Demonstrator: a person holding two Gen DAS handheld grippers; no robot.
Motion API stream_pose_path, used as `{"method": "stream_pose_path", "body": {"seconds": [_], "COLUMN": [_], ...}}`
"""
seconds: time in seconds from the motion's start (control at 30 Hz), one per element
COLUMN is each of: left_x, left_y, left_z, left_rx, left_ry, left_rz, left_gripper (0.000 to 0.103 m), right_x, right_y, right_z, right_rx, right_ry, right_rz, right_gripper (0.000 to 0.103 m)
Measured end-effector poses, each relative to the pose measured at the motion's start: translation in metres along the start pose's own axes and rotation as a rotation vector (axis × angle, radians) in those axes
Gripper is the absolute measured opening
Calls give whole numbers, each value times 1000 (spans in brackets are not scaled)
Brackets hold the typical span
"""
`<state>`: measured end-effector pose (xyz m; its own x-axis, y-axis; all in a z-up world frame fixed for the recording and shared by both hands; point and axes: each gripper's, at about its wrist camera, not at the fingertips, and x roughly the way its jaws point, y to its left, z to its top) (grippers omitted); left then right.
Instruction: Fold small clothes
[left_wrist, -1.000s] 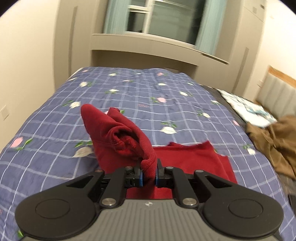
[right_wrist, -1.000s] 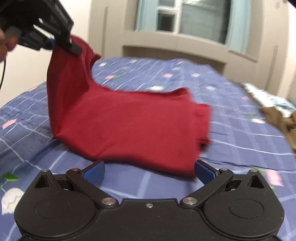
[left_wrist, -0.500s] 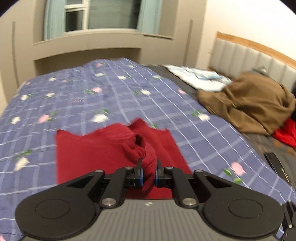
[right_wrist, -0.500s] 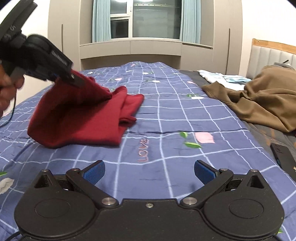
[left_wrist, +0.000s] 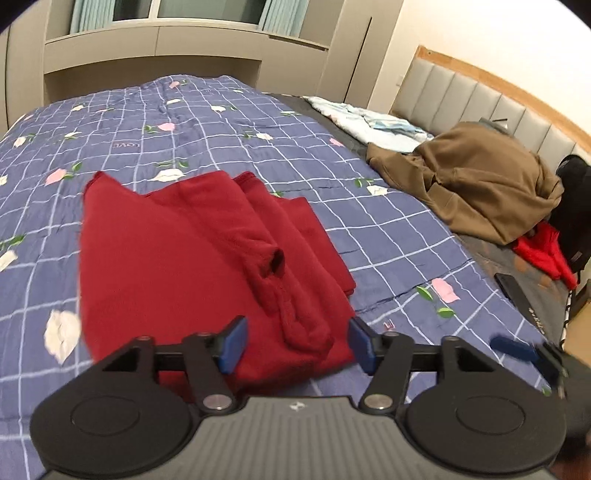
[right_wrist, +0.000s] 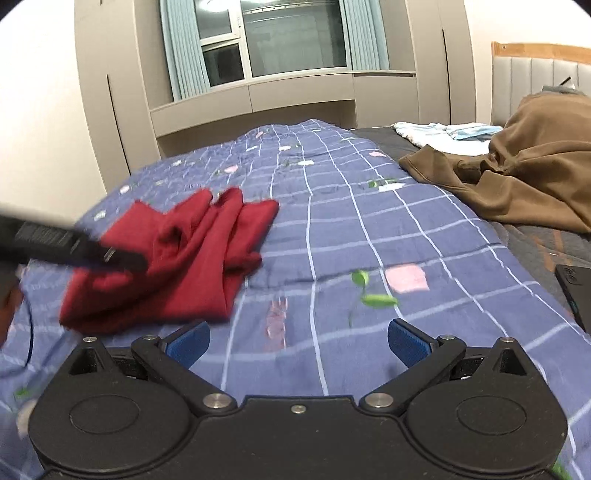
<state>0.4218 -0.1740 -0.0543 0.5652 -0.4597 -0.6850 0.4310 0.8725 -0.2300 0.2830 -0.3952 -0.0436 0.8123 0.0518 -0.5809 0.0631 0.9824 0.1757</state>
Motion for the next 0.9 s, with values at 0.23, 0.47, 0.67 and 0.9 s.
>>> {"method": "stream_pose_path", "body": {"seconds": [0.23, 0.47, 0.67, 0.9], "left_x": [-34, -33, -26, -22], "left_y": [44, 104, 121, 119], "left_z": [-11, -14, -19, -20], "left_rx": [-147, -301, -339, -343], "left_ry": [-68, -34, -11, -18], "left_rz": [166, 323, 320, 304], "left_gripper": [97, 101, 101, 101], "right_x": [40, 114, 163, 173], "right_y": [13, 75, 71, 61], "right_z": [45, 79, 88, 92], "right_rx": [109, -33, 175, 269], "right_ry": [22, 114, 209, 209], "right_rz": [314, 434, 426, 377], "right_gripper": [103, 102, 85, 19]}}
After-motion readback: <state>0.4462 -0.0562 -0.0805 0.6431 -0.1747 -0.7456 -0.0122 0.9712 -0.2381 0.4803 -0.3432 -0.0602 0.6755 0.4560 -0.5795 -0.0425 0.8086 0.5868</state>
